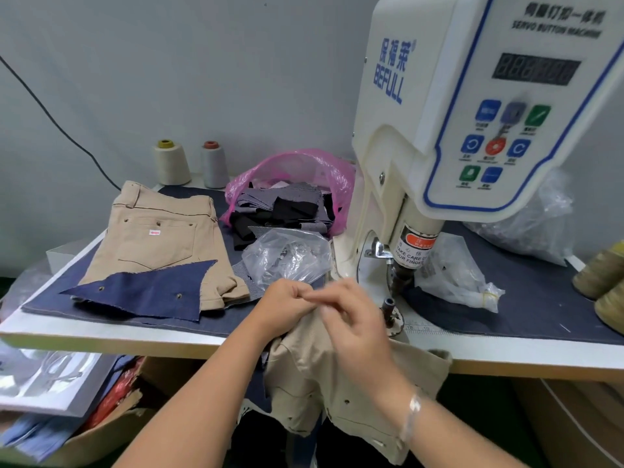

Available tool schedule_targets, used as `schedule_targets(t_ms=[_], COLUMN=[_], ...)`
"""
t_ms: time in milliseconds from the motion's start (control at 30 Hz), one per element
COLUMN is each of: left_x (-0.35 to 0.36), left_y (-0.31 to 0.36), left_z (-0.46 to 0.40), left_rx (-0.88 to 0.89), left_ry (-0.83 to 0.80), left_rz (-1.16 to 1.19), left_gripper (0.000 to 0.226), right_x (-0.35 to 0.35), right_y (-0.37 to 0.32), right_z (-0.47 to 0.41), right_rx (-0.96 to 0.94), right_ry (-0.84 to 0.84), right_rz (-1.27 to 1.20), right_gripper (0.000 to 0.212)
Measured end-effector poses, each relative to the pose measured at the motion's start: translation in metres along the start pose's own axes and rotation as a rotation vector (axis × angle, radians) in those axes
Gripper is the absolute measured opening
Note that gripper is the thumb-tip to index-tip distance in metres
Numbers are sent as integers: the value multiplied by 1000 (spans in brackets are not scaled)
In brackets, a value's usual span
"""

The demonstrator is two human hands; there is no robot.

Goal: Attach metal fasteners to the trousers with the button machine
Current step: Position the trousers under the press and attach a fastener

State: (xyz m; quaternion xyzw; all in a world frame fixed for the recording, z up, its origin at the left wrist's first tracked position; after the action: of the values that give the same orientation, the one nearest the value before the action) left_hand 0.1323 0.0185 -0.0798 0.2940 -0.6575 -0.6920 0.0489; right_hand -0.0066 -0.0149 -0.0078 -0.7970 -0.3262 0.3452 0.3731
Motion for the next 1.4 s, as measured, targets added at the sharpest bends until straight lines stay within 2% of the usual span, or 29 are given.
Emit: schedule_targets(t_ms=[67,167,300,533,633,900,967,1167,1300,1400], left_x=[-2,-2,0,2,2,0,1,-1,0,-2], left_y=[1,-4,-4,-4,-8,-8,-8,-6,-7,-9], left_z=[1,1,0,-1,-3,-4,-5,-5,-5,-6], left_rx=[-23,-53,-26,-58,-63,-42,-33,-13,-15,-10], left_ry=[10,3,-20,-124,-159,-198,-178,-156,-149,-127], left_rz=[-34,-49,-76,46,58,121,120,69,68,60], left_gripper=[17,31,47,44,43,23,38,41,42,49], right_x=[18,35,47,71,85,96,96,94,92,87], right_y=[5,28,66,109,123,141,144,145,142,141], right_z=[-43,-112,-180,-241,-257,-274,-271,-274,-273,-273], right_rx=[61,214,327,371,398,302,279,442,333,335], right_ry=[-39,-101,-181,-375,-410,-311,-335,-514,-549,-566], right_rz=[37,125,381,815,902,1116,1174,1174,1279,1301], right_gripper=[24,26,34,36,32,22,24,33,29,28])
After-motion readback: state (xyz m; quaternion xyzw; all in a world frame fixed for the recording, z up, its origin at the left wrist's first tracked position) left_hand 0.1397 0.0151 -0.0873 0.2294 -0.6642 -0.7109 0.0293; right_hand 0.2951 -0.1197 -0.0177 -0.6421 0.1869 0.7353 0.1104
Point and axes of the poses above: each hand's wrist, its own z-axis away from the middle knuckle, its own x-axis out of the palm, y = z × x, the point moved 5 cm from there along -z, towards the middle knuckle, and after that the axes turned 7 degrees about -y, right-handed, at the moved point
